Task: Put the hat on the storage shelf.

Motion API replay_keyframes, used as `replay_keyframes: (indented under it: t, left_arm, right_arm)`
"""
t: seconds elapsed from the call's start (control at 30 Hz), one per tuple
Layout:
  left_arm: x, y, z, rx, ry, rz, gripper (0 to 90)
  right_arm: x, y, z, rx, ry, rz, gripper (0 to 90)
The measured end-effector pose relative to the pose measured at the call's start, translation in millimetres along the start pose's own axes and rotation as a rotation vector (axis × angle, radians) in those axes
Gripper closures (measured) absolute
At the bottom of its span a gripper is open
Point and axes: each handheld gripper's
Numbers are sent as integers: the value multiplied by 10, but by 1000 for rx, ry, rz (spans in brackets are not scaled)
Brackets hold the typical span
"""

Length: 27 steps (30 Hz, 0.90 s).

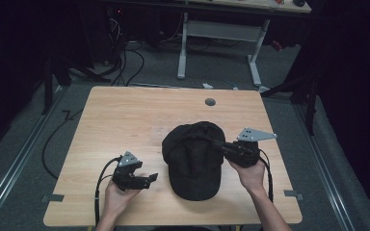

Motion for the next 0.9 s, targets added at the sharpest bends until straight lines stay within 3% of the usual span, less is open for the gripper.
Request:
replay_keyframes:
  t: [0.17,0.47,0.7,0.9]
  left_arm:
    - [-109,-71,-26,18,52,71,155]
    - [-227,-160,-72,44,112,133,142]
    - [-266,-177,-111,75,125,111,93]
    - [-279,-228,-160,86,142,147,75]
  right_arm:
    - [-5,-31,5,-13,-10,1,873]
    - [29,-47,-48,-24,-31,9,873]
    - [96,-74,-111,-31,-66,36,873]
    - [99,-83,-114,-42,-98,33,873]
Point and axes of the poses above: each handheld gripper's, and its own axes: z roughly backward along the jaws, y roughly out of its underside, x roughly to its left, and after that the axes turned 14 degrees about -x, right-handed
